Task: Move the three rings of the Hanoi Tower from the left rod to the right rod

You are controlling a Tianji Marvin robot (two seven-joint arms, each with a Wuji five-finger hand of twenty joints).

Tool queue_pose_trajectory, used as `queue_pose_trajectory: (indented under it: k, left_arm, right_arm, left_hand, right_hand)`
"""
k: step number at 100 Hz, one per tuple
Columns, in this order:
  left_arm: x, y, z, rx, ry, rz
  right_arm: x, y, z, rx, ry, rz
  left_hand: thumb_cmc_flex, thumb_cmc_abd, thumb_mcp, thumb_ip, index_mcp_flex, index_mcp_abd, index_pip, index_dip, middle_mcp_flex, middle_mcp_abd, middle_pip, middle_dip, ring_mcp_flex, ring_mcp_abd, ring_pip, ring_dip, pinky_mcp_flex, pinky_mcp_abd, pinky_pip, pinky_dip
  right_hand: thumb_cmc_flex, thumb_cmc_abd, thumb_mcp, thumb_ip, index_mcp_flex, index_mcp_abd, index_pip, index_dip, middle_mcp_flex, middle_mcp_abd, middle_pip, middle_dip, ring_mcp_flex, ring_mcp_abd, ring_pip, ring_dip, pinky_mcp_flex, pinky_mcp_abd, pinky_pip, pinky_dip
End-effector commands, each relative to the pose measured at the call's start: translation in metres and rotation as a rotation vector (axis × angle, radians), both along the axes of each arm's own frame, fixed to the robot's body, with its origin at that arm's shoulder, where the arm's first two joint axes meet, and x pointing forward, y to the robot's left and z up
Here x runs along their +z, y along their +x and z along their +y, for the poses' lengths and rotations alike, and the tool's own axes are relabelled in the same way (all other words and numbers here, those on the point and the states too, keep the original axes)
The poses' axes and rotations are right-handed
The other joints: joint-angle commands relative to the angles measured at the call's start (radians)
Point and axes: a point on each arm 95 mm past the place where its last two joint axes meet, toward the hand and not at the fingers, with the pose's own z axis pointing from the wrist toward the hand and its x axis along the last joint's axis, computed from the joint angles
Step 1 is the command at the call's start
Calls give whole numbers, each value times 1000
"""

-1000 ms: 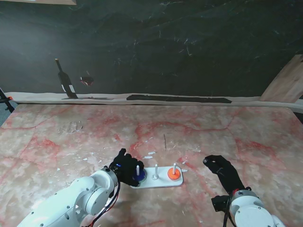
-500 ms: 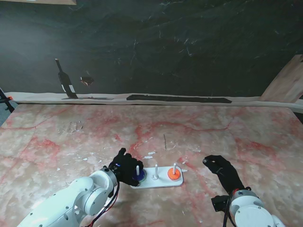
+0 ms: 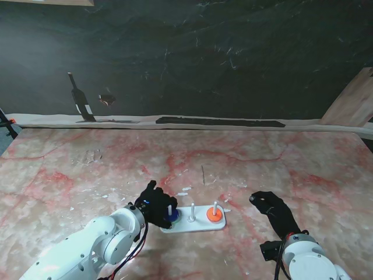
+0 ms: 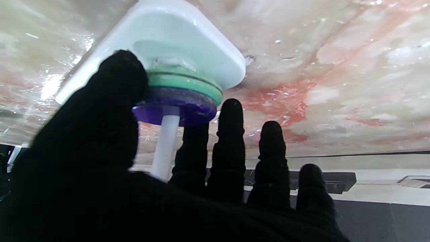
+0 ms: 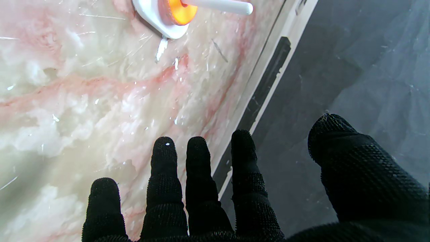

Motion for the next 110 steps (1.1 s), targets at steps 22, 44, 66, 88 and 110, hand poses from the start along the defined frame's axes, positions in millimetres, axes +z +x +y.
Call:
queue_pose_trajectory:
  k: [22,44,66,88,110]
  left_arm:
    - [13,2,-5,-22,20,-13]
    - [12,2,-5,-26,30,-1]
    - [12,2,-5,-27,30,9]
    - [12,3,-5,-28,29,12]
    - [11,3,-6,-25,18,19]
  right_arm:
    - [-1,-2,2,11,7,8]
    - [-1,-2,2,15,9,10]
    - [-1,-2,2,18,13,12]
    - [-1,-2,2,21,15,14]
    - [-1,-2,2,20,19,15]
  left_hand:
    - [43,-3,68,5,73,-72,108,50,13,-19,10,13,25,-4,13,10,-1,7,14,0]
    - [11,-32,49,-28,65,-62,104,47,13,-22,13,16,27,-5,13,9,-1,9,20,-7]
    - [-4,-14,17,-64,89,-69,116,50,23,-20,15,18,32,-3,16,9,0,8,28,-14]
    - [-39,19,-8,-105,98,-60,115,47,28,-20,16,18,34,-3,18,8,0,8,33,-19]
    - [-48,91,-31,-110,120,-47,120,45,38,-12,16,17,37,-2,23,9,1,5,40,-24]
  right_hand:
    - [-1,-6,-18,27,-24,-3,7,-2,-22,-8,10,5,-13,-5,10,10,-11,7,17,19]
    - [-3,-10,-11,26,-25,-3,7,-2,-22,-9,11,5,-13,-5,9,10,-11,7,20,20]
    - [-1,-13,-8,25,-24,-2,8,-1,-23,-8,11,5,-13,-5,10,10,-11,7,21,20]
    - [-3,-14,-6,24,-24,-2,8,-2,-23,-7,11,5,-13,-5,10,10,-10,7,22,19]
    - [-4,-9,-8,24,-25,-2,7,-2,-24,-8,11,5,-15,-4,10,10,-11,8,23,18]
